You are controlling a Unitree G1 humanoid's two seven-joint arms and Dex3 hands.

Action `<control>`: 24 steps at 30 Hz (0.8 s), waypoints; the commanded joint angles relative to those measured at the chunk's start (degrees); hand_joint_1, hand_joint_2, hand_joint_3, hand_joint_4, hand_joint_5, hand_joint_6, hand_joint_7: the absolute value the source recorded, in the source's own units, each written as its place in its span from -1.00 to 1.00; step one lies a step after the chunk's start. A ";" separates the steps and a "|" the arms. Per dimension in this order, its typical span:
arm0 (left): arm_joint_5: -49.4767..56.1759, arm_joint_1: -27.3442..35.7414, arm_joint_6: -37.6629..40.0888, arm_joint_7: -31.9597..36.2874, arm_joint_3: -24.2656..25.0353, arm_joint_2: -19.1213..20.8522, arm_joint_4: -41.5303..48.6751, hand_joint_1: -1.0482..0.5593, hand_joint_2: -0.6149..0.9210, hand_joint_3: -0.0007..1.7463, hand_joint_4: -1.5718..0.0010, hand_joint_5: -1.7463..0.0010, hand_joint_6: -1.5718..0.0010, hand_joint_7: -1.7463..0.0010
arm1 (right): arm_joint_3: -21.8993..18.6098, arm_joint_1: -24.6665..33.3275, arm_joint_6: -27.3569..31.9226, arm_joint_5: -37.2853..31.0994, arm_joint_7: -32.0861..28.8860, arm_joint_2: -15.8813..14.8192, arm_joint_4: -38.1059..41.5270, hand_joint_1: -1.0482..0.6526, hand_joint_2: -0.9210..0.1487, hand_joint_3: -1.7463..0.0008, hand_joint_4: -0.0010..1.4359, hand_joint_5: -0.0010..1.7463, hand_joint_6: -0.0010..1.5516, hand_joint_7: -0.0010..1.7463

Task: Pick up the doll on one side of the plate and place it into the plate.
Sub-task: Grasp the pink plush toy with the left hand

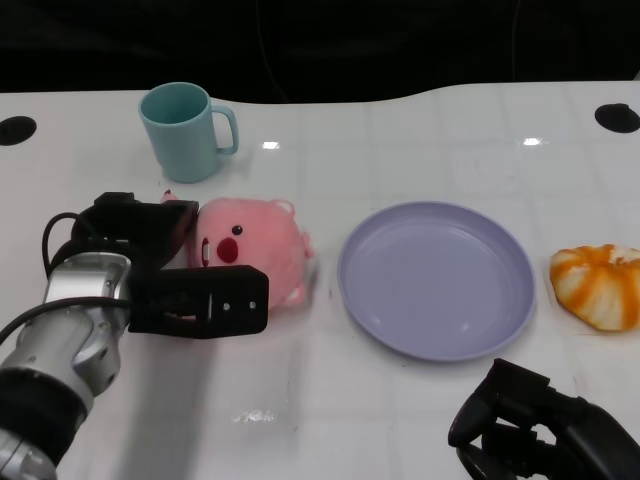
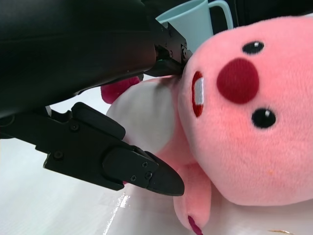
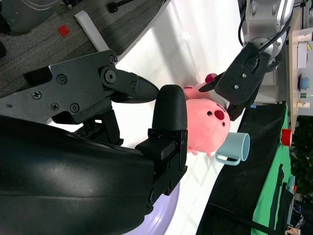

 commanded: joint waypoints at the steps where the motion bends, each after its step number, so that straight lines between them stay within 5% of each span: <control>1: -1.54 -2.23 -1.22 1.25 -0.88 -1.04 6.60 -0.49 0.92 -1.00 0.92 0.63 0.65 0.98 | -0.44 0.46 0.28 0.61 -0.05 -0.37 -0.83 -0.03 -0.83 0.22 -0.09 1.00 -0.44 0.92; 9: -4.61 -5.02 -5.48 5.69 -2.32 -3.60 19.41 -0.38 0.95 -1.00 0.73 0.76 0.55 0.99 | -0.39 1.07 0.40 0.32 -0.13 -0.65 -1.62 -0.05 -0.84 0.23 -0.08 1.00 -0.44 0.92; 12: -6.46 -5.98 -5.99 6.52 -1.86 -4.94 23.47 -0.13 0.97 -1.00 0.31 0.81 0.22 0.97 | -0.30 1.23 0.26 0.12 -0.12 -0.73 -1.78 -0.05 -0.85 0.23 -0.09 1.00 -0.44 0.92; 13: -6.80 -6.25 -6.29 6.99 -1.99 -5.16 24.49 -0.07 0.98 -0.99 0.10 0.46 0.10 0.97 | -0.25 1.27 0.20 0.02 -0.17 -0.72 -1.81 -0.05 -0.85 0.23 -0.09 1.00 -0.44 0.92; 14: -6.92 -6.37 -6.54 7.98 -2.17 -5.38 25.38 -0.02 0.99 -0.96 0.12 -0.04 -0.02 0.97 | -0.21 1.30 0.29 0.03 -0.21 -0.68 -1.89 -0.05 -0.85 0.24 -0.09 1.00 -0.44 0.92; 15: -7.00 -6.39 -6.84 9.20 -2.28 -5.56 26.08 -0.01 1.00 -0.93 0.11 -0.23 -0.09 0.96 | -0.18 1.33 0.42 0.08 -0.24 -0.63 -1.97 -0.05 -0.85 0.24 -0.09 1.00 -0.44 0.92; 20: -7.09 -5.37 -9.64 16.34 -3.28 -5.65 28.35 -0.09 0.97 -0.97 0.09 -0.71 -0.53 0.89 | -0.08 1.49 0.74 0.07 -0.28 -0.66 -2.36 -0.05 -0.86 0.25 -0.10 1.00 -0.44 0.91; 23: -7.00 -4.80 -10.73 18.56 -4.10 -5.41 28.36 -0.09 1.00 -0.73 0.16 -0.87 -0.52 0.89 | -0.05 1.59 1.19 0.18 -0.48 -0.51 -2.77 -0.05 -0.86 0.25 -0.10 1.00 -0.44 0.91; 24: -7.13 -4.64 -11.07 19.09 -4.22 -5.30 28.14 -0.08 1.00 -0.69 0.18 -0.94 -0.36 0.54 | -0.03 1.60 1.39 0.18 -0.59 -0.46 -2.91 -0.05 -0.86 0.25 -0.10 1.00 -0.44 0.91</control>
